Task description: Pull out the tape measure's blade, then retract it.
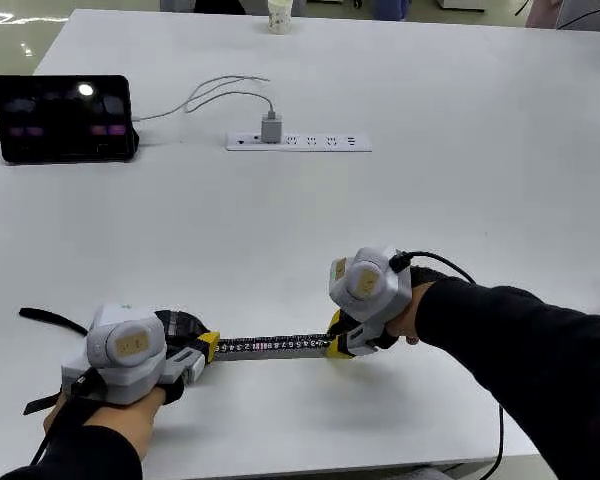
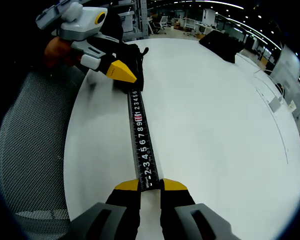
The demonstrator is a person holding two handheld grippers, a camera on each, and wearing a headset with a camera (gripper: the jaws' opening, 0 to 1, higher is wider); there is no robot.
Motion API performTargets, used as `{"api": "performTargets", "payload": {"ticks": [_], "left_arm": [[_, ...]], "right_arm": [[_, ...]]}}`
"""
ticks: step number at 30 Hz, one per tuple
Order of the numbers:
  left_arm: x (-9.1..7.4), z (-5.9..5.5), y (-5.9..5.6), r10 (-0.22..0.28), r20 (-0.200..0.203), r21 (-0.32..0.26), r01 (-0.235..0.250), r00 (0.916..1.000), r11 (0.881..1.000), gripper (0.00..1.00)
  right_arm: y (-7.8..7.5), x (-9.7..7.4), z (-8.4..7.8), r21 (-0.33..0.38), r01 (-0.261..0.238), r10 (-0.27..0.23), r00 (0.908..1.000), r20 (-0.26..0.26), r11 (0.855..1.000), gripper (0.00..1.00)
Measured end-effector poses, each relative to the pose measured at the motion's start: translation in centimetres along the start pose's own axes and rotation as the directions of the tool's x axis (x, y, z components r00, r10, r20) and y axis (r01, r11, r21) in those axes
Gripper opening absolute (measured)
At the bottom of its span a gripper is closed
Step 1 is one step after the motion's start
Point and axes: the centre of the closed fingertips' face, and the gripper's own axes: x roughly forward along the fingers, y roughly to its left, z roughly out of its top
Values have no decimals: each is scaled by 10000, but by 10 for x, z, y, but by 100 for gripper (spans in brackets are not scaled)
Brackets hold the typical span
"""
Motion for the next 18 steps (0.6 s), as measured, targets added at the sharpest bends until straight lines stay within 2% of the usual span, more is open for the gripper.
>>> {"api": "performTargets", "payload": {"ticks": [18], "left_arm": [[1,0,1,-4,-78,10,4,10000,10000,60]], "right_arm": [[2,4,9,131,55,-57,9998,176,9999,11]]}}
